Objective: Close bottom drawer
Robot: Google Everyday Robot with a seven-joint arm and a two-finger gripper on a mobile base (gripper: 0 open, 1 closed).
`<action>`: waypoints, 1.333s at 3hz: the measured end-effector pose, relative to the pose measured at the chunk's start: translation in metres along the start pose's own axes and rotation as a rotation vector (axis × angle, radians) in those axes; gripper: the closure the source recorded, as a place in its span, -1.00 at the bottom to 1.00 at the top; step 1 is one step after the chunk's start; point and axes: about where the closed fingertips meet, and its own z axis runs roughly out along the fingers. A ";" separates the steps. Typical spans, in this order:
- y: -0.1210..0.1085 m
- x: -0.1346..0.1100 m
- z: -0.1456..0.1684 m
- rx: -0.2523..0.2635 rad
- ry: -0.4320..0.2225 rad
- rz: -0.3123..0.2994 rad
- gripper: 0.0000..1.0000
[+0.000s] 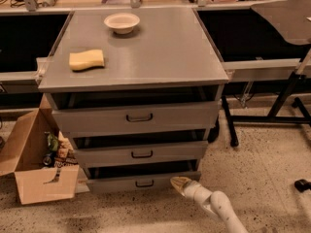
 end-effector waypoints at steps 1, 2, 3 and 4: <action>-0.003 -0.001 0.002 0.006 -0.005 0.001 1.00; -0.008 -0.002 0.005 0.013 -0.012 0.003 1.00; -0.007 -0.002 0.005 0.014 -0.013 0.003 1.00; -0.010 -0.003 0.006 0.019 -0.017 0.004 1.00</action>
Offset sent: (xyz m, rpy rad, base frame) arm 0.2148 -0.0444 0.0147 0.1130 -0.1487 -0.2049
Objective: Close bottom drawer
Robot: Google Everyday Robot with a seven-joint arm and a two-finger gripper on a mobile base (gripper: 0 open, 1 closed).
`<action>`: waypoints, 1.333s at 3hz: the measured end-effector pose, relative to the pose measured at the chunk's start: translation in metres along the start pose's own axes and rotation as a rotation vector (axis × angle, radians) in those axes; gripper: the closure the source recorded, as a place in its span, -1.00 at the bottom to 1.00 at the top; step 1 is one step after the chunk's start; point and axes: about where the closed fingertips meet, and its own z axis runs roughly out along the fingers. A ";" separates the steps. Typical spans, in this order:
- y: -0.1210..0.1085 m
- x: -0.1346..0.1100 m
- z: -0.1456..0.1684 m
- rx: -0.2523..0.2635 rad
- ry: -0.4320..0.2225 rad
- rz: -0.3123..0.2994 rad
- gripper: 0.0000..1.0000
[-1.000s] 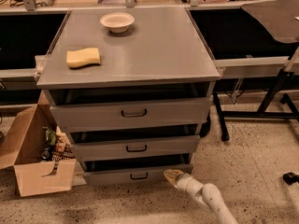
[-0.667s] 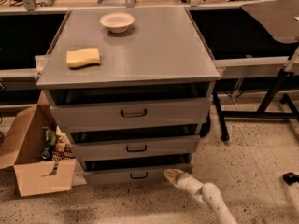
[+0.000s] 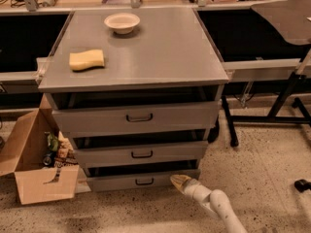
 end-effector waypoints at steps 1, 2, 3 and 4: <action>-0.003 -0.001 0.002 0.004 -0.004 0.001 1.00; -0.006 -0.002 0.004 0.009 -0.009 0.002 1.00; -0.009 -0.003 0.006 0.013 -0.014 0.003 1.00; -0.012 -0.004 0.008 0.018 -0.020 0.004 1.00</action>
Offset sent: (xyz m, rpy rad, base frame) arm 0.2273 -0.0471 0.0130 0.1131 -0.1364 -0.1644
